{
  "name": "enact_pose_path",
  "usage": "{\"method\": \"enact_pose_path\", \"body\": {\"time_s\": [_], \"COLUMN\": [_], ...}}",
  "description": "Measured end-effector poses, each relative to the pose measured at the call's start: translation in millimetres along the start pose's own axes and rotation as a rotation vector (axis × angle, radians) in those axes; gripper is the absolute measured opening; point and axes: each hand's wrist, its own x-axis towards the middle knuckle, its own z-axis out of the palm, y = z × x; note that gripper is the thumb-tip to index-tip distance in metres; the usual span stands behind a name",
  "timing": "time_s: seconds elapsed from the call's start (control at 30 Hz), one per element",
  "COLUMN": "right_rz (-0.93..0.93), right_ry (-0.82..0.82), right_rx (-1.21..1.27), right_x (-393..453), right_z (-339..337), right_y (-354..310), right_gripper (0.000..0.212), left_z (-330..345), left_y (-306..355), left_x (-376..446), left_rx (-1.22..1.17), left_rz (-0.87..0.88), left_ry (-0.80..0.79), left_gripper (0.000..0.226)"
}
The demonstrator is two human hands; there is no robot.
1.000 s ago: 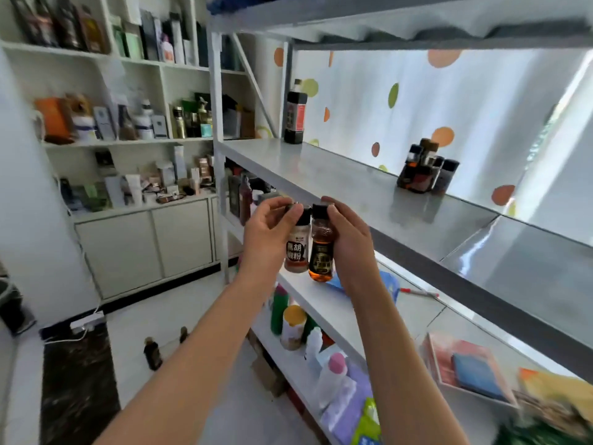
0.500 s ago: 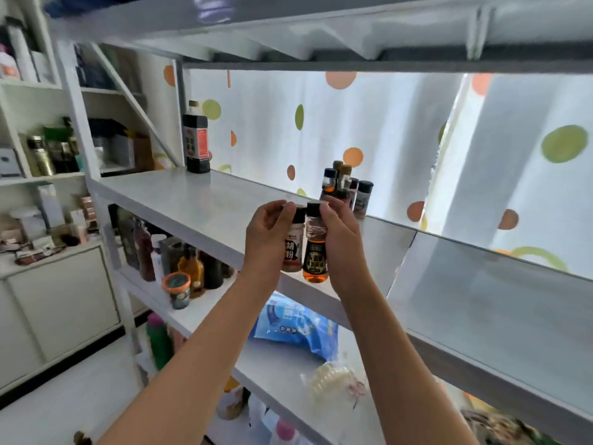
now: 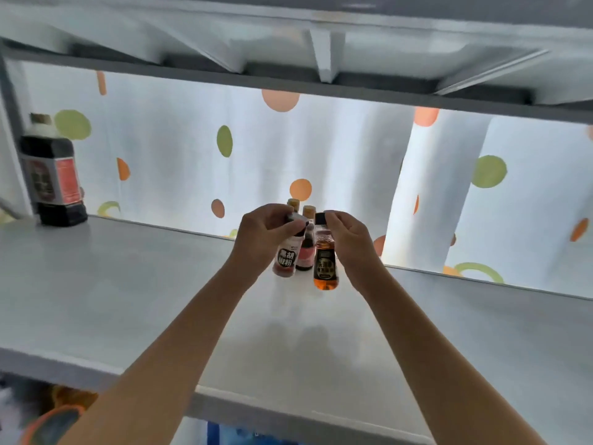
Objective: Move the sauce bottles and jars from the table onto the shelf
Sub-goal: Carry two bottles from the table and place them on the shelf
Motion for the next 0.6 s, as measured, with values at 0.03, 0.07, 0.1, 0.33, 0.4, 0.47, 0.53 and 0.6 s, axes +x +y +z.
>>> {"method": "enact_pose_path", "body": {"time_s": [0.03, 0.07, 0.1, 0.33, 0.4, 0.47, 0.53, 0.6], "right_rz": [0.008, 0.018, 0.021, -0.077, -0.096, -0.106, -0.105, -0.096], "right_ry": [0.033, 0.063, 0.091, 0.118, 0.090, 0.077, 0.053, 0.030], "right_rx": [-0.031, -0.058, -0.081, -0.194, -0.195, -0.209, -0.242, -0.264], "right_x": [9, 18, 24, 53, 59, 63, 66, 69], "right_z": [-3, -7, -10, -16, -13, -10, -6, -6], "right_y": [5, 9, 12, 28, 30, 37, 43, 46], "right_gripper": [0.023, 0.022, 0.020, 0.011, 0.013, 0.015, 0.014, 0.015], "left_z": [-1, 0, 2, 1, -3, -6, -8, -10], "left_y": [-4, -9, -15, -53, -64, -71, -75, -76], "left_x": [10, 19, 26, 45, 46, 45, 45, 44], "left_rx": [0.039, 0.053, 0.049, 0.175, 0.199, 0.226, 0.285, 0.354], "left_rz": [0.013, 0.020, 0.026, 0.091, 0.063, 0.050, 0.083, 0.135], "left_ry": [-0.011, -0.010, 0.005, 0.217, 0.252, 0.266, 0.264, 0.239], "left_gripper": [0.018, 0.019, 0.018, 0.010, 0.019, 0.029, 0.030, 0.022]}}
